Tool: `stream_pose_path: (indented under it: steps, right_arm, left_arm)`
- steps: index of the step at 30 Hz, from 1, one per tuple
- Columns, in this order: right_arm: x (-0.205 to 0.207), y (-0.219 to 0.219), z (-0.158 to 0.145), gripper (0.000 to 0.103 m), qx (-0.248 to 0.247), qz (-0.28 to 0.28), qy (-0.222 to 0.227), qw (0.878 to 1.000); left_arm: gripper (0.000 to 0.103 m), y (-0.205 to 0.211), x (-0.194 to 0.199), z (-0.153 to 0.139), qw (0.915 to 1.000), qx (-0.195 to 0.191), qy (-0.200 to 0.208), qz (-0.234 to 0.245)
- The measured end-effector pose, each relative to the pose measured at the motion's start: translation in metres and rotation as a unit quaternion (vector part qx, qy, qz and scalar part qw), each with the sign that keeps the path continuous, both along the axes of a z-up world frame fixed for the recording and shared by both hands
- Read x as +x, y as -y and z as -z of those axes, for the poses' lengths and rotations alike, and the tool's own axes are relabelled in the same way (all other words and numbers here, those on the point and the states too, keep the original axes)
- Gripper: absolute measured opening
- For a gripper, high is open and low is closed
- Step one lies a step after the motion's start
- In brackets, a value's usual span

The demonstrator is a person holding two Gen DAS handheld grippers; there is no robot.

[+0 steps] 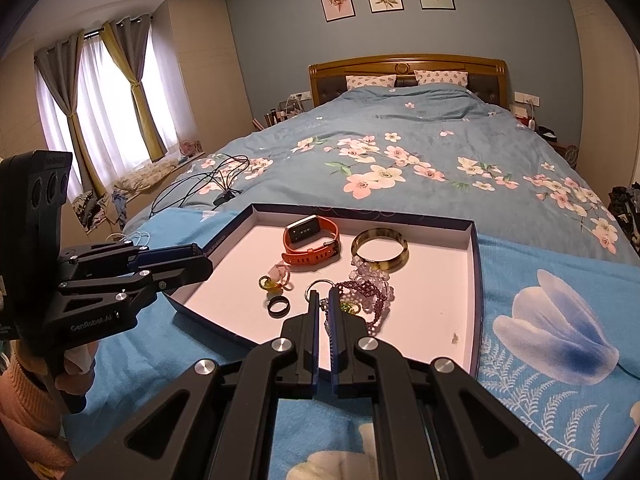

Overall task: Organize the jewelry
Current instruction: 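Lower the green pendant and silver ring into the white box beside the necklaces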

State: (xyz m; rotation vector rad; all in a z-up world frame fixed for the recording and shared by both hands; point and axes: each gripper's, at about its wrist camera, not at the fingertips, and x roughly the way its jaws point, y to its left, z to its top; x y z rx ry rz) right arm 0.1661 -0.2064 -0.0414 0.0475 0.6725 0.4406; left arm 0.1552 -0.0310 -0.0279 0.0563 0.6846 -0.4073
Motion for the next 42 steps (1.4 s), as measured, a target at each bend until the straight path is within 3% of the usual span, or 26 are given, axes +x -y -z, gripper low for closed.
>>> stream_pose_path:
  steps: [42]
  right_arm:
    - [0.039,-0.01,0.024,0.003,-0.026,0.001,-0.044,0.999]
  left_arm:
    - [0.022,0.013,0.05,0.035,0.9987,0.023,-0.042,-0.019]
